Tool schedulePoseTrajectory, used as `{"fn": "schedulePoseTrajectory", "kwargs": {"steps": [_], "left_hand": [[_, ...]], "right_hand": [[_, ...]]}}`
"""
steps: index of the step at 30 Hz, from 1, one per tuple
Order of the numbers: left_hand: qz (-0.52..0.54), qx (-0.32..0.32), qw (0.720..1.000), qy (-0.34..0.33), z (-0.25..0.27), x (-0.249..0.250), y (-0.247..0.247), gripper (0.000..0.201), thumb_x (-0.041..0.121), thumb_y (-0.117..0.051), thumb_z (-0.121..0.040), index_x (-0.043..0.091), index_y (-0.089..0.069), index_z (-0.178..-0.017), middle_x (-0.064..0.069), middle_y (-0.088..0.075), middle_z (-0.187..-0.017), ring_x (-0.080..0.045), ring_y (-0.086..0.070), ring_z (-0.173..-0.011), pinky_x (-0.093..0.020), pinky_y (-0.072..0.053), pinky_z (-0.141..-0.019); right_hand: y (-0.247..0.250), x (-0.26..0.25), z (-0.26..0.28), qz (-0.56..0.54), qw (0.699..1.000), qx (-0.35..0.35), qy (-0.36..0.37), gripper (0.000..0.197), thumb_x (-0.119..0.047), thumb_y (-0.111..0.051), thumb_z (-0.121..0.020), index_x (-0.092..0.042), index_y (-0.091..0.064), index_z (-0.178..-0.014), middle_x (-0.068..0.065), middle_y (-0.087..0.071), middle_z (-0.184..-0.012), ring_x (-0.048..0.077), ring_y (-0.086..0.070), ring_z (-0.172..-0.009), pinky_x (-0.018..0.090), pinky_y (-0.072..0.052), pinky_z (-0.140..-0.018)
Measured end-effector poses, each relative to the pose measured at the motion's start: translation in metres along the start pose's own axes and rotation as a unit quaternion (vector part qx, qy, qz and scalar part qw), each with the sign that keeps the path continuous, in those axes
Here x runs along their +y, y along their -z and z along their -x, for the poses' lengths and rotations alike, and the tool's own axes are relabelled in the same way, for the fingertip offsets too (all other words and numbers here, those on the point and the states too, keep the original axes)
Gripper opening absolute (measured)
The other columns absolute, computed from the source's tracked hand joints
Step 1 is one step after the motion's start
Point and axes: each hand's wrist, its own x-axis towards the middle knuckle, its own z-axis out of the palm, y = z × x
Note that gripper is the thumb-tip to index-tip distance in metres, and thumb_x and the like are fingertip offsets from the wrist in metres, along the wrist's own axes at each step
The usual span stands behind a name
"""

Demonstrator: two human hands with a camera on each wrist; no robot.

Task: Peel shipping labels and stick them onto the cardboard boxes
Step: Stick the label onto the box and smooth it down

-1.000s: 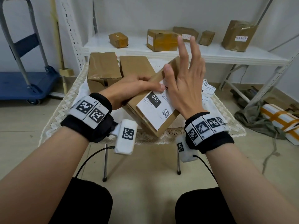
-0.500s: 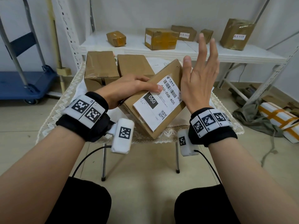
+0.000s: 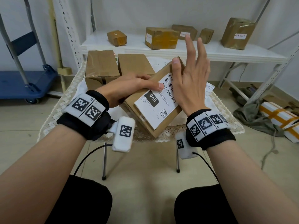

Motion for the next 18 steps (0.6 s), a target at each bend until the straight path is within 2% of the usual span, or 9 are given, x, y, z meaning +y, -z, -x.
{"fn": "schedulePoseTrajectory", "kwargs": {"steps": [4, 8, 11, 14, 18], "left_hand": [[0.009, -0.008, 1.0, -0.002, 0.0, -0.001, 0.0, 0.046, 0.035, -0.076, -0.085, 0.018, -0.065, -0.127, -0.007, -0.079, -0.106, -0.028, -0.076, -0.096, -0.033, -0.058, -0.08], [0.012, -0.006, 1.0, 0.01, 0.001, 0.0, 0.0, 0.043, 0.034, -0.075, -0.086, 0.019, -0.066, -0.125, -0.007, -0.079, -0.103, -0.024, -0.078, -0.088, -0.028, -0.06, -0.066], [0.005, 0.0, 1.0, 0.013, 0.001, 0.0, 0.0, 0.044, 0.035, -0.076, -0.086, 0.018, -0.066, -0.125, -0.006, -0.079, -0.101, -0.022, -0.078, -0.085, -0.026, -0.06, -0.063], [-0.001, 0.007, 1.0, 0.014, 0.001, 0.001, 0.0, 0.044, 0.037, -0.076, -0.085, 0.019, -0.066, -0.124, -0.005, -0.08, -0.1, -0.022, -0.078, -0.085, -0.026, -0.059, -0.063], [-0.012, 0.009, 1.0, 0.01, 0.001, 0.002, -0.002, 0.045, 0.039, -0.077, -0.084, 0.019, -0.067, -0.123, -0.005, -0.08, -0.098, -0.021, -0.078, -0.083, -0.025, -0.058, -0.062]], "right_hand": [[0.001, 0.006, -0.003, 0.008, 1.0, 0.015, -0.019, 0.055, -0.044, -0.032, -0.108, -0.027, -0.026, -0.161, 0.009, -0.021, -0.168, 0.023, -0.019, -0.156, 0.053, -0.013, -0.125], [0.0, 0.014, -0.007, 0.02, 0.998, 0.034, -0.04, 0.055, -0.043, -0.032, -0.109, -0.026, -0.027, -0.161, 0.008, -0.024, -0.166, 0.022, -0.021, -0.155, 0.053, -0.015, -0.125], [0.001, 0.015, -0.008, 0.003, 0.997, 0.035, -0.063, 0.055, -0.044, -0.032, -0.11, -0.026, -0.026, -0.161, 0.008, -0.024, -0.167, 0.021, -0.019, -0.156, 0.053, -0.015, -0.125], [0.005, 0.005, -0.006, -0.017, 0.998, 0.038, -0.039, 0.055, -0.043, -0.032, -0.109, -0.025, -0.027, -0.161, 0.009, -0.024, -0.166, 0.021, -0.019, -0.155, 0.053, -0.016, -0.125], [0.003, -0.008, 0.001, -0.009, 1.0, 0.002, 0.005, 0.057, -0.047, -0.031, -0.108, -0.026, -0.028, -0.161, 0.009, -0.021, -0.168, 0.024, -0.018, -0.156, 0.053, -0.013, -0.125]]}}
